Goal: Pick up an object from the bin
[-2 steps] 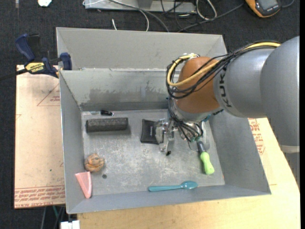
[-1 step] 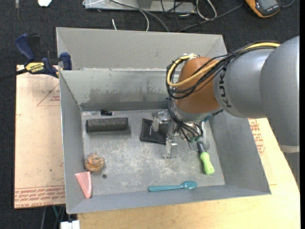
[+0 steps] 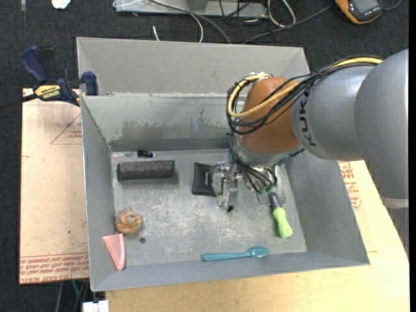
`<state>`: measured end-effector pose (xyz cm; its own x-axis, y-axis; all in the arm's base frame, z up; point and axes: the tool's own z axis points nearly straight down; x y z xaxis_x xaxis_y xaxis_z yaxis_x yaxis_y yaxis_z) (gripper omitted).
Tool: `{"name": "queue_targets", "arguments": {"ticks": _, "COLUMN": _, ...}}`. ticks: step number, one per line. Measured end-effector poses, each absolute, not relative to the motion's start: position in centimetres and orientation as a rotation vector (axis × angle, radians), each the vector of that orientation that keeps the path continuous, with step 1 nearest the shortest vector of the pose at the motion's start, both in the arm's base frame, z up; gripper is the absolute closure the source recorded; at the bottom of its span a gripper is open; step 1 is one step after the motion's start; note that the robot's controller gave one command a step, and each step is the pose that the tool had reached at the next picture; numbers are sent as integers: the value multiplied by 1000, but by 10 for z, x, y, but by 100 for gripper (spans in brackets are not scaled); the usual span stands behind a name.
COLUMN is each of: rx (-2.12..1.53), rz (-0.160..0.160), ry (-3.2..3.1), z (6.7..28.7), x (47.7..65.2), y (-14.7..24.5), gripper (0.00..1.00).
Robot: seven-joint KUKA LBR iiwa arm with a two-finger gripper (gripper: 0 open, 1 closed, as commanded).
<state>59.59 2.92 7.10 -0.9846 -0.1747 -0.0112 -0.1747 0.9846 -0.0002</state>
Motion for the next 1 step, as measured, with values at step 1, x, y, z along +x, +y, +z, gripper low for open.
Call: {"name": "queue_targets", "arguments": {"ticks": 1, "rx": -274, "rz": 1, "ry": 3118, "z": 71, "x": 596, "y": 29, "gripper": 100}}
